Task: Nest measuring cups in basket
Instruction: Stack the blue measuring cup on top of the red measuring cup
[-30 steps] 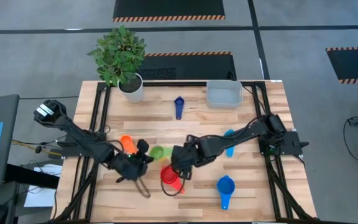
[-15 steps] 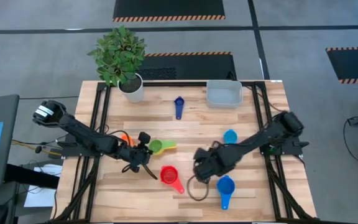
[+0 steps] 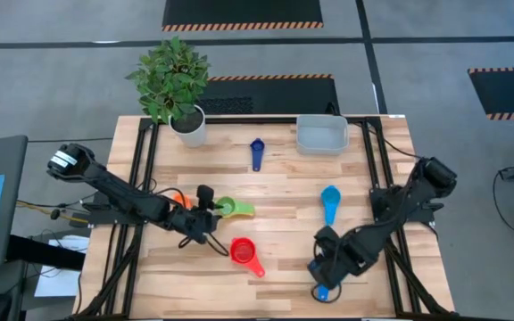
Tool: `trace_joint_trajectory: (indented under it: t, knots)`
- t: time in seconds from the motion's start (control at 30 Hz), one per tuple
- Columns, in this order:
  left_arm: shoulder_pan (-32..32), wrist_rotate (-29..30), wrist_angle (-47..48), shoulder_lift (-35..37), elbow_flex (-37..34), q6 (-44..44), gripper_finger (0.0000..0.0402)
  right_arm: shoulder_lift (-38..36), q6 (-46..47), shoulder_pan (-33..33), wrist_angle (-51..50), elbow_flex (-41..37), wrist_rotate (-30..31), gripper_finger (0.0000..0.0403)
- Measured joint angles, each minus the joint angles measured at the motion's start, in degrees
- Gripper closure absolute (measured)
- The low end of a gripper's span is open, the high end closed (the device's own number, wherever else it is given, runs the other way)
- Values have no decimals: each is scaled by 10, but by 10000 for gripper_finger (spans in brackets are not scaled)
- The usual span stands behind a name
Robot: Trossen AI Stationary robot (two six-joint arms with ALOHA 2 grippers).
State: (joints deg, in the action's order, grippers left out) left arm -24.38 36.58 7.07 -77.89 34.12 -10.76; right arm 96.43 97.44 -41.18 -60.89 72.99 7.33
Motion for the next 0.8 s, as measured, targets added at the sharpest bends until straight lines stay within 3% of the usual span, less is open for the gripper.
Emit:
trace_joint_trajectory:
  t: [0.6, 0.7, 0.8]
  knots:
    - [-88, 52, -6, 0, 23, 79, 232, 79, -20, 23, -43, -1, -78, 145]
    - [-94, 54, -5, 0, 23, 91, 232, 79, -54, 33, -8, -1, -74, 166]
    - [-99, 56, -3, 0, 23, 105, 232, 79, -66, 39, 9, 0, -78, 213]
